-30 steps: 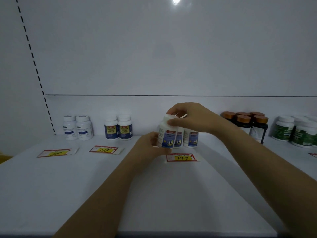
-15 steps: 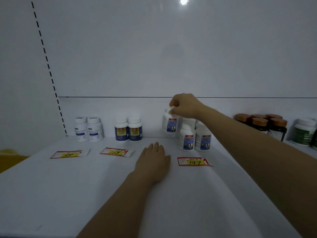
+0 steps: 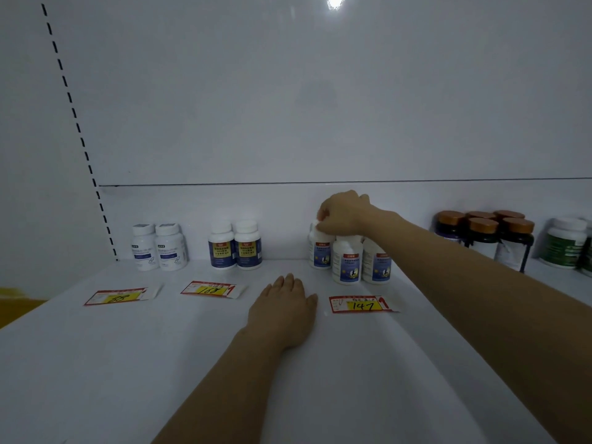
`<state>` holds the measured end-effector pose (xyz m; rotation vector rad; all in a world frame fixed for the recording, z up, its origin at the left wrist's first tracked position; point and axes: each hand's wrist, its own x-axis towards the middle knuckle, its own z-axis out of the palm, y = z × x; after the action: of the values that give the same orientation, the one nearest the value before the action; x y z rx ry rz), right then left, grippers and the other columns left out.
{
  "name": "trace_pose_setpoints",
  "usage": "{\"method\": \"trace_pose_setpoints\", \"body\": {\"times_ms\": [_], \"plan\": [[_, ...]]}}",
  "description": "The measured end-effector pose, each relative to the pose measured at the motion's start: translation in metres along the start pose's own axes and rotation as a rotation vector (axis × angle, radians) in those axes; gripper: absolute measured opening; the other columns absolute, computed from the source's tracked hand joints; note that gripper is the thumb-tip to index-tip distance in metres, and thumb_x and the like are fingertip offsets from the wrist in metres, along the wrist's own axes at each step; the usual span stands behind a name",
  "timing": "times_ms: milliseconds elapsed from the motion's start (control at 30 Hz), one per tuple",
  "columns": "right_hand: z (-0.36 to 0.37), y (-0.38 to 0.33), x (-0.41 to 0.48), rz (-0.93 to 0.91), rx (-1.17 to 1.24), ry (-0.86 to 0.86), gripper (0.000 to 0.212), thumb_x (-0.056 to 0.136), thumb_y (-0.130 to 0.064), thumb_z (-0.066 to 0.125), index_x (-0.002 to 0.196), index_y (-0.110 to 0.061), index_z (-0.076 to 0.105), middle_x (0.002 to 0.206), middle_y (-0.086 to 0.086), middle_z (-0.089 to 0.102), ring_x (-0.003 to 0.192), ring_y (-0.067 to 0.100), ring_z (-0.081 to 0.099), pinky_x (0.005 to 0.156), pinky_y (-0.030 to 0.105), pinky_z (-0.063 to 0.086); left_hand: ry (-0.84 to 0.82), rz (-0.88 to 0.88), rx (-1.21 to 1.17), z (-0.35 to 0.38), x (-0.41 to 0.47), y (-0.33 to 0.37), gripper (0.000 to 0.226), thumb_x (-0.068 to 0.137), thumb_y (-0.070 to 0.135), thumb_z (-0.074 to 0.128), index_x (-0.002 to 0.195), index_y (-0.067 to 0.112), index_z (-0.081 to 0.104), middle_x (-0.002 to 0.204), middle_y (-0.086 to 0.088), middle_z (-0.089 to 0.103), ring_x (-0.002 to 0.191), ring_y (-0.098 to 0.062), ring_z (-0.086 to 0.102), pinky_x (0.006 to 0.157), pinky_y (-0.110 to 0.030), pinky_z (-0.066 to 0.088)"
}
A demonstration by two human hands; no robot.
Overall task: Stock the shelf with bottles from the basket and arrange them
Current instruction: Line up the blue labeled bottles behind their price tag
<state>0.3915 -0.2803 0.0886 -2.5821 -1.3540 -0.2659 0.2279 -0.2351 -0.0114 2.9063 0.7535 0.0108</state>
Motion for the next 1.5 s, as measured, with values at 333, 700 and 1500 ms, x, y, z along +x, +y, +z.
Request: {"method": "trace_pose_setpoints", "body": {"times_ms": [333, 700, 1500], "plan": [[-0.013, 0.016, 0.011, 0.280, -0.157, -0.175, 0.039, 0.089, -0.037, 0.057, 0.116, -0.010, 0.055, 0.113, 0.009, 0.054, 0.113, 0.031, 0.051, 0.104, 0.043, 0.036, -0.041, -0.004, 0.018, -0.002, -0.003, 0.002, 0.060, 0.102, 0.042, 0.011, 0.151, 0.010, -0.003, 0.159, -0.005, -0.007, 0.147, -0.018, -0.005, 0.117, -0.033, 0.000], [-0.068, 0.004, -0.012, 0.023, -0.179, 0.321, 0.034, 0.087, -0.041, 0.057, 0.106, -0.013, 0.062, 0.108, 0.011, 0.063, 0.103, 0.030, 0.056, 0.089, 0.038, 0.040, -0.009, -0.005, -0.012, -0.001, -0.003, 0.000, 0.061, 0.102, 0.043, 0.014, 0.151, 0.010, 0.001, 0.159, -0.006, -0.003, 0.147, -0.019, -0.002, 0.118, -0.033, 0.002], [-0.006, 0.011, -0.105, 0.085, 0.980, 0.188, 0.039, 0.093, -0.050, 0.050, 0.091, -0.016, 0.069, 0.090, 0.000, 0.072, 0.083, 0.014, 0.069, 0.076, 0.027, 0.057, 0.042, 0.203, -1.093, -0.033, -0.021, 0.018, 0.025, 0.077, 0.024, 0.074, 0.101, 0.022, 0.066, 0.091, 0.002, 0.074, 0.085, -0.012, 0.070, 0.081, -0.025, 0.055]]}}
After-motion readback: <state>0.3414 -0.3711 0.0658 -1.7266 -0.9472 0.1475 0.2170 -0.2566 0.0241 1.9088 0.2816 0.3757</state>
